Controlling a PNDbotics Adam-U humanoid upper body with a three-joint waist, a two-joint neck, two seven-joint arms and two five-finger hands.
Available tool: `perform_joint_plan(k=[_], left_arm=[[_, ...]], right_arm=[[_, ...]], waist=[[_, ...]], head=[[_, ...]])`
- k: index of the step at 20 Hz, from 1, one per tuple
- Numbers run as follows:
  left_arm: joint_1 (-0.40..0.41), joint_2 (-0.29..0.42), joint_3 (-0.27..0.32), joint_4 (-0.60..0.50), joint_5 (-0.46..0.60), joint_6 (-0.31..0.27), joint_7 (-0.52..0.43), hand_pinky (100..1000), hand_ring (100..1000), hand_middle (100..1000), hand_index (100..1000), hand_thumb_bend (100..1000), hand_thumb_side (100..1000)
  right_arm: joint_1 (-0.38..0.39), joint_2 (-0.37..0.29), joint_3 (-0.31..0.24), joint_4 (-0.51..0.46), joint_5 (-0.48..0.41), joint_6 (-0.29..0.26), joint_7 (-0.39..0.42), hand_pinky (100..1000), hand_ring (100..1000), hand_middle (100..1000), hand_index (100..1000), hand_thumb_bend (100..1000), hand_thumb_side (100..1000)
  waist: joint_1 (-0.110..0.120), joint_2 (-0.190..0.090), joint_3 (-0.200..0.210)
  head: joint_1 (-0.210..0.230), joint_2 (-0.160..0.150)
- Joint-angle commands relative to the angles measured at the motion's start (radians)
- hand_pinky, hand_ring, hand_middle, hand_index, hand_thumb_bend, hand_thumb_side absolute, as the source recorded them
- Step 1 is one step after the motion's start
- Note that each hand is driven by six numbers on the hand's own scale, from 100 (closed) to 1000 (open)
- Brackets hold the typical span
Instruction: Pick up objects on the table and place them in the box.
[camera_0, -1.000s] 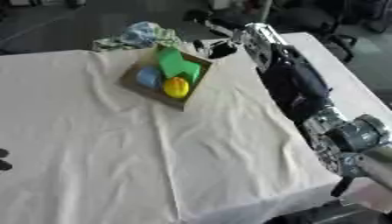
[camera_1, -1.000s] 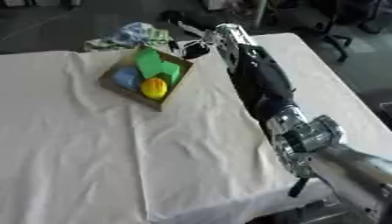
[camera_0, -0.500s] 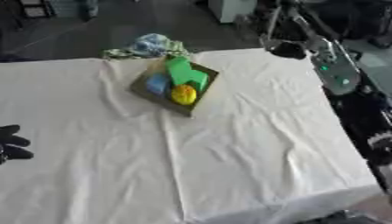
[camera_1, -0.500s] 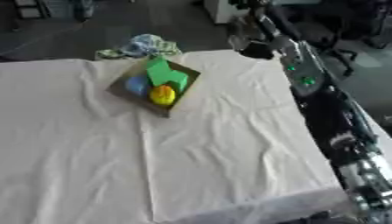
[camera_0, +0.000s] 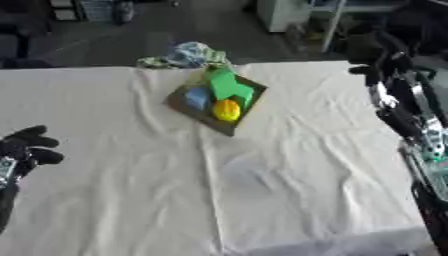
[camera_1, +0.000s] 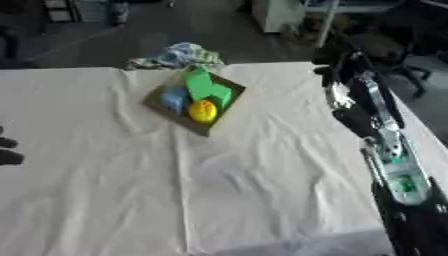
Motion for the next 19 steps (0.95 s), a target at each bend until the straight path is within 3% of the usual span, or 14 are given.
perform_joint_plan(k=[1, 10, 19], left_arm=[[0.001, 0.005, 0.010, -0.024, 0.013, -0.006, 0.021, 688, 610, 629, 815, 100, 863], [0.017, 0.020, 0.003, -0.019, 0.020, -0.018, 0.046, 685, 606, 623, 808, 100, 881], [0.020, 0.024, -0.002, -0.018, 0.022, -0.017, 0.051, 683, 597, 617, 802, 100, 887]], right_arm=[[0.024, 0.027, -0.013, -0.049, -0.023, 0.028, 0.013, 704, 752, 751, 1000, 100, 527], [0.062, 0.074, -0.002, -0.054, -0.037, 0.043, 0.036, 680, 719, 714, 1000, 100, 528], [0.064, 0.085, -0.005, -0.053, -0.037, 0.050, 0.035, 671, 699, 692, 999, 100, 528]], waist=[[0.008, -0.007, -0.005], [-0.017, 0.014, -0.017], [-0.025, 0.020, -0.023]], head=[[0.049, -0.004], [0.066, -0.004], [0.045, -0.004]])
